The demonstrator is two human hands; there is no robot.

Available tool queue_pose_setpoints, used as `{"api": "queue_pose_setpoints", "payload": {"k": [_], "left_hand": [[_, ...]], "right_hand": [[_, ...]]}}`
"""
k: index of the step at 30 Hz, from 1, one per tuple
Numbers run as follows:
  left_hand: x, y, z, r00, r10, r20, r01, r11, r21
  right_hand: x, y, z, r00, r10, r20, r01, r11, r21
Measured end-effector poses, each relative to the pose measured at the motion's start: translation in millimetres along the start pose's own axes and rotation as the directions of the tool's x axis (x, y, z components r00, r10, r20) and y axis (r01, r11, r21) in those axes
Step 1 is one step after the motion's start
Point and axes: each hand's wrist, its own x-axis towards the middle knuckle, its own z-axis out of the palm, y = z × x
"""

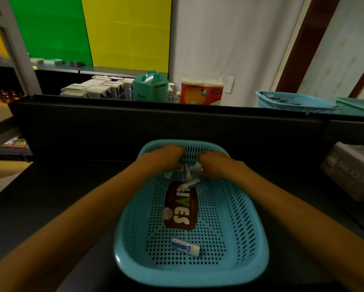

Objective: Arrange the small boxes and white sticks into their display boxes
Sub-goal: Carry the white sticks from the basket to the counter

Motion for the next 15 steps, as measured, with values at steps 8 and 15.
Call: {"api": "queue_pose_setpoints", "payload": {"k": [8, 15], "left_hand": [[9.8, -2.2, 8.9, 0.987, -0.025, 0.161, 0.013, 0.997, 0.075], [4.7, -5.4, 8.6, 0.964, -0.082, 0.253, 0.057, 0.993, 0.105]], "right_hand": [[21.3, 3.7, 12.4, 0.997, -0.076, 0.009, 0.076, 0.994, -0.077], [15.2, 6.6, 8.1, 0.997, -0.071, -0.014, 0.07, 0.995, -0.076]]}}
